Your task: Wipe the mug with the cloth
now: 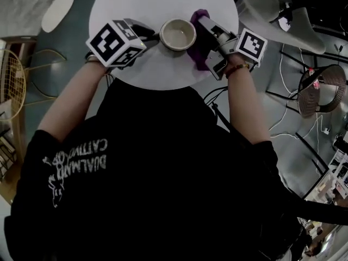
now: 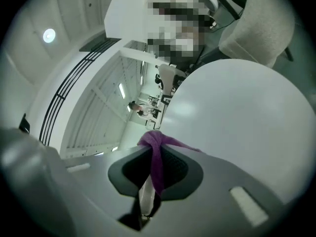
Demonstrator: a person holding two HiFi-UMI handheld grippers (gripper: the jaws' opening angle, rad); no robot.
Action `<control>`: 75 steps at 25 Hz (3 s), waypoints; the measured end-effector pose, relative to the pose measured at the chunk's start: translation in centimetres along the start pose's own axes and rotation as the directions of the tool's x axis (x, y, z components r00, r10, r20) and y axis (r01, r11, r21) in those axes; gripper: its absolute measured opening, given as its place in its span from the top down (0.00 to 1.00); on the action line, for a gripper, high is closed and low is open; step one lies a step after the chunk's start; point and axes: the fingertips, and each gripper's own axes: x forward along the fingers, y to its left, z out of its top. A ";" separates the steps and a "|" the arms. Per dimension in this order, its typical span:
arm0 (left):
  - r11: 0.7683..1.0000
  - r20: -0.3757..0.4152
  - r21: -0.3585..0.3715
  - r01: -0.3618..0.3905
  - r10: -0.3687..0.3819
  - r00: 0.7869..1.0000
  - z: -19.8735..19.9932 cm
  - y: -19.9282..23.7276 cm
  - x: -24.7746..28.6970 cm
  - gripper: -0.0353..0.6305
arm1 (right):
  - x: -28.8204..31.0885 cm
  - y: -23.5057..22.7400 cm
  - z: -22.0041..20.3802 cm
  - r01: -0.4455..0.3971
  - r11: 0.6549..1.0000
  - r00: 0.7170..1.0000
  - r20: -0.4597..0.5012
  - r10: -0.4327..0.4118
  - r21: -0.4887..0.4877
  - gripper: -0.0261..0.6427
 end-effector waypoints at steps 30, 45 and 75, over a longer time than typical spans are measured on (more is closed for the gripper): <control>0.998 -0.277 -0.005 -0.058 0.054 0.959 2.7 -1.4 3.3 0.83 | -7.2 -1.0 -0.5 -0.057 0.971 0.953 0.302 -0.017 0.233 0.91; 0.997 -0.278 0.040 0.069 -0.056 0.959 4.1 -2.0 4.0 0.84 | -6.9 -1.0 -0.9 -0.032 0.964 0.965 0.258 -0.039 0.265 0.91; 0.981 -0.243 -0.075 0.179 -0.192 0.951 -0.6 -4.9 1.3 0.83 | -3.9 2.1 -10.5 0.070 0.979 0.980 0.169 -0.103 0.190 0.92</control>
